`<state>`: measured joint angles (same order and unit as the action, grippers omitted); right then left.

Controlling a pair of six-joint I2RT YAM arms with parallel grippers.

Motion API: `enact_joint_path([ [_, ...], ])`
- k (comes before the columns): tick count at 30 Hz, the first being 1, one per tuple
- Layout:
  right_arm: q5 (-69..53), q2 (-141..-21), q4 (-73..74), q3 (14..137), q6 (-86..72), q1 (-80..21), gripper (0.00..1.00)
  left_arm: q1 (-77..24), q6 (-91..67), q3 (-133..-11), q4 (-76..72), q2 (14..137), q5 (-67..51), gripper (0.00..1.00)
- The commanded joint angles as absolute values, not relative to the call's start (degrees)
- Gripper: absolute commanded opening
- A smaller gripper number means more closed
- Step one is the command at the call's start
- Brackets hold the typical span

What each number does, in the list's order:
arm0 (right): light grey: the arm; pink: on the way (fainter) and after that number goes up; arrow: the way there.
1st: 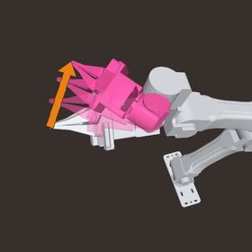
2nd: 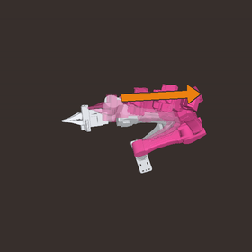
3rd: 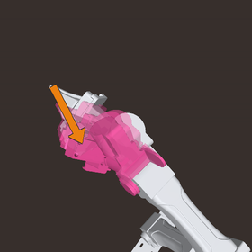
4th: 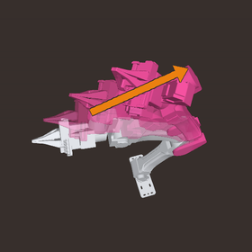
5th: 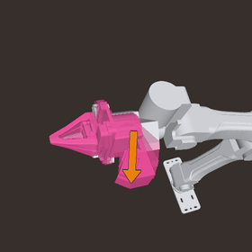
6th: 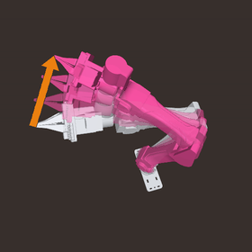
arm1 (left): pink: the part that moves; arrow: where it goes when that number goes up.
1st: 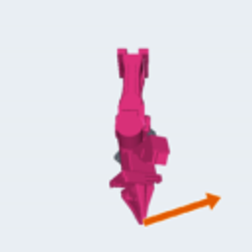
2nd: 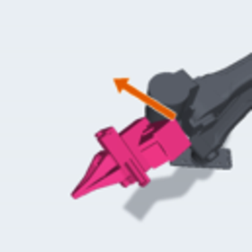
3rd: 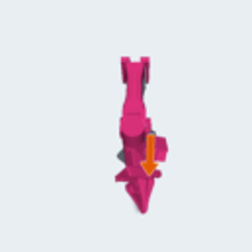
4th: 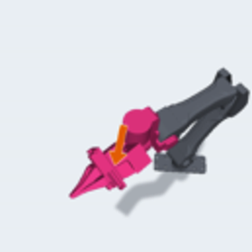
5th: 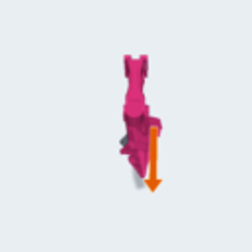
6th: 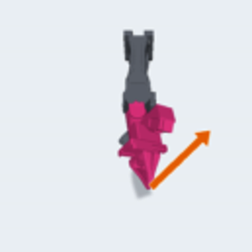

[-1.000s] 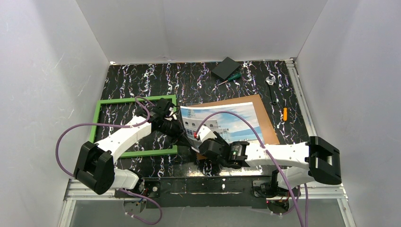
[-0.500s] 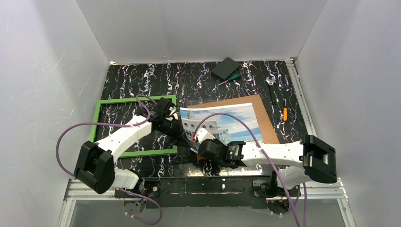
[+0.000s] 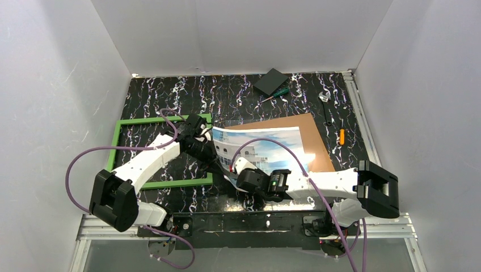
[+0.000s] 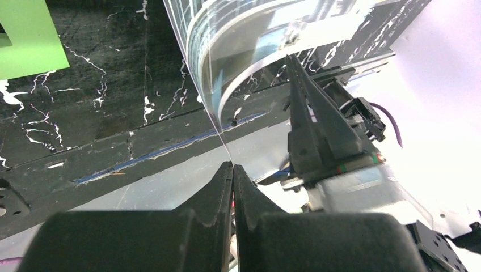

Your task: Take the photo out of the frame

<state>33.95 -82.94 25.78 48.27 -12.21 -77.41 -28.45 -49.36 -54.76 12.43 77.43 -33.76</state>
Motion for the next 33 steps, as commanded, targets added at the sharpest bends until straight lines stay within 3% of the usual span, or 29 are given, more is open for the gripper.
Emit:
enact_joint_path([
  [1,33.4,-81.6,26.5,49.7,-13.3,-77.9,0.14,-27.9,-44.3,-60.1,23.6,75.1,-34.6,0.0],
  [8,32.1,-77.9,24.2,47.5,-15.2,-77.9,0.36,-27.4,-40.2,-66.1,32.6,72.5,-33.3,0.0],
  [15,30.3,-72.6,23.4,45.3,-17.1,-77.8,0.5,-25.1,-35.2,-72.9,40.6,69.9,-30.4,0.0],
  [26,29.7,-60.2,26.6,46.6,-20.4,-77.9,0.52,-22.8,-25.3,-92.4,53.4,66.9,-15.2,0.0],
  [33,32.4,-55.1,28.9,49.2,-21.2,-77.9,0.53,-22.7,-22.0,-101.9,51.0,64.3,-2.3,0.0],
])
